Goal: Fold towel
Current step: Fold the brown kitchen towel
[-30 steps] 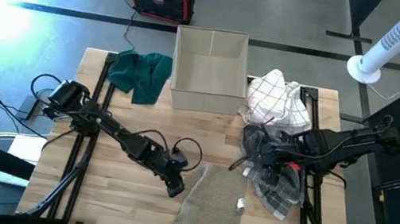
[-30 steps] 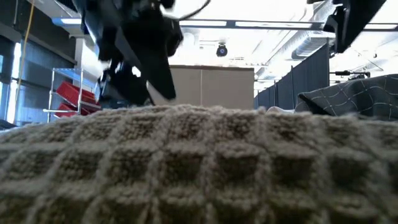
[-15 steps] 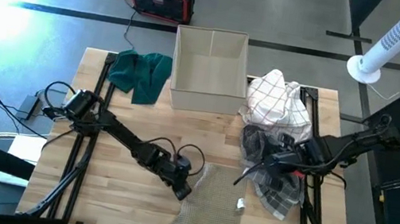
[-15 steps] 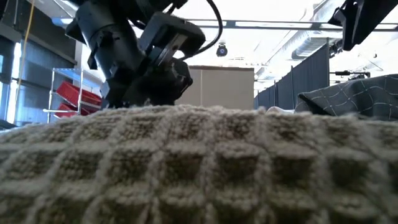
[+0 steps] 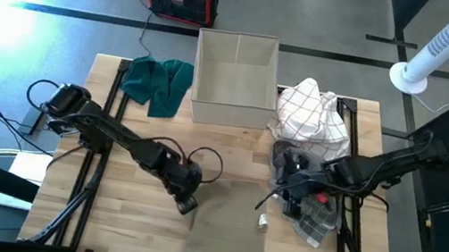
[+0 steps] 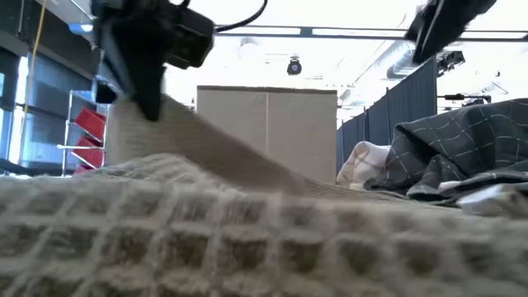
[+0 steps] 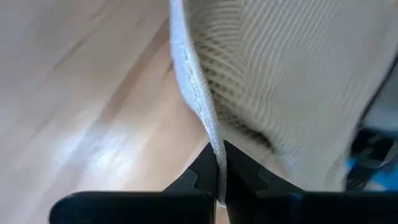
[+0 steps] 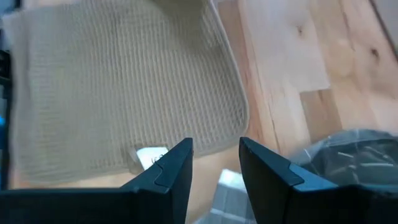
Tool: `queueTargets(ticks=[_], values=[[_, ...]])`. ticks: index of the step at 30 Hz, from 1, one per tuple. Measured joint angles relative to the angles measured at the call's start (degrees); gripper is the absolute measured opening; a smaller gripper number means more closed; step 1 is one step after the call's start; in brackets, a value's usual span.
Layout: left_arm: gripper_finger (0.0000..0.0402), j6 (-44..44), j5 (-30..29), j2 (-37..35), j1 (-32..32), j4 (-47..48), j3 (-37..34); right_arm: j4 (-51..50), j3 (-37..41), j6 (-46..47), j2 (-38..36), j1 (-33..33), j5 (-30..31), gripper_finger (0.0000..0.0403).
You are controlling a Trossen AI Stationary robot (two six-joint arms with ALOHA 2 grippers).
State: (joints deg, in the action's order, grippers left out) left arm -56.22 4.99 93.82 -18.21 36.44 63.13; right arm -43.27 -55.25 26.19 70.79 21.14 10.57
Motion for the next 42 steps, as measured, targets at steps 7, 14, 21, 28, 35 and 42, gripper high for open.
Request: queueTargets(ticks=[7,14,21,28,35,42], values=[[0.0000,5.83,1.87,0.55,2.06,4.64,-0.56,28.29,16.33,-15.27,0.81,-2.56,3.90,0.0119],[0.0000,7.99,2.18,0.95,3.57,4.26,-0.60,36.94,18.87,-15.65,10.60,-7.05,0.67,0.0119],[0.0000,9.92,2.48,1.14,4.63,4.12,-0.59,43.25,20.03,-15.74,20.22,-10.23,-3.54,0.0119],[0.0000,10.81,2.93,1.14,4.71,4.49,-0.59,43.15,19.66,-11.87,23.42,-10.40,-4.16,0.0079],[0.0000,14.30,-0.30,1.14,4.80,7.46,-0.55,40.20,18.54,-8.27,20.96,-10.66,-5.21,0.0004],[0.0000,16.66,-2.81,0.92,4.74,19.17,1.52,28.57,6.22,-14.44,16.77,-9.78,0.78,0.0001]])
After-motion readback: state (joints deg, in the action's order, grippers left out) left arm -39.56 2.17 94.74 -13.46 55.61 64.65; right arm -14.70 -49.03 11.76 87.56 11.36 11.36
